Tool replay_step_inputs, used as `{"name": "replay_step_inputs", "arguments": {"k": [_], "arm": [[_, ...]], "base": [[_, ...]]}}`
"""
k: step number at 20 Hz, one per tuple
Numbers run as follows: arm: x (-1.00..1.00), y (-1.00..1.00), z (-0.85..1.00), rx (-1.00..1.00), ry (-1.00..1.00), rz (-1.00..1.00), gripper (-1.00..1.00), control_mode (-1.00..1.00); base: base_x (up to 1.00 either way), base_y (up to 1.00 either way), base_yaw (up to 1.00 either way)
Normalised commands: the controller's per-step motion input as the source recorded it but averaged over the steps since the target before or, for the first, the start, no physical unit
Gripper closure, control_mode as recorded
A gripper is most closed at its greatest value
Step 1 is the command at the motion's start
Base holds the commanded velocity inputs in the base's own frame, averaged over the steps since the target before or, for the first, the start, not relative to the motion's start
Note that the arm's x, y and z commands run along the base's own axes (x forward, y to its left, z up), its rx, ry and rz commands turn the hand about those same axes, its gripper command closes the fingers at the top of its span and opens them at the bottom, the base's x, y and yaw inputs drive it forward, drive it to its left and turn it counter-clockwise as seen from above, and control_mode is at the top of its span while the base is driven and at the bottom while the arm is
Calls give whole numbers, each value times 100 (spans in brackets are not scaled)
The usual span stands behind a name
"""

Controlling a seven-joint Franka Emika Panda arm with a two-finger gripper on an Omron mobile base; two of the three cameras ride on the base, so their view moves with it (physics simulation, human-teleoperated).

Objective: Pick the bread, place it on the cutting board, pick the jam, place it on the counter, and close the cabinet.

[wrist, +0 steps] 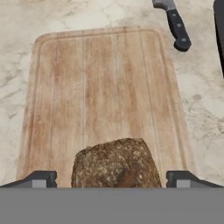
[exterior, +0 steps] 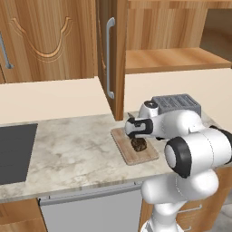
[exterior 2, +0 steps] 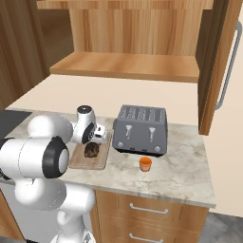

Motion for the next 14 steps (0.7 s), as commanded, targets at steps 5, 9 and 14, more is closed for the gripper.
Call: {"name": "replay_step_inputs", "arguments": {"k": [5, 9, 14], "arm": [[-17, 0, 16, 0, 0, 0, -100, -100], [-13, 0, 25, 0, -2, 0, -100, -100], [-6, 0, 27, 0, -2, 0, -100, -100]], "base": [[0, 0, 0], [0, 0, 0], [0, 0, 0]]}}
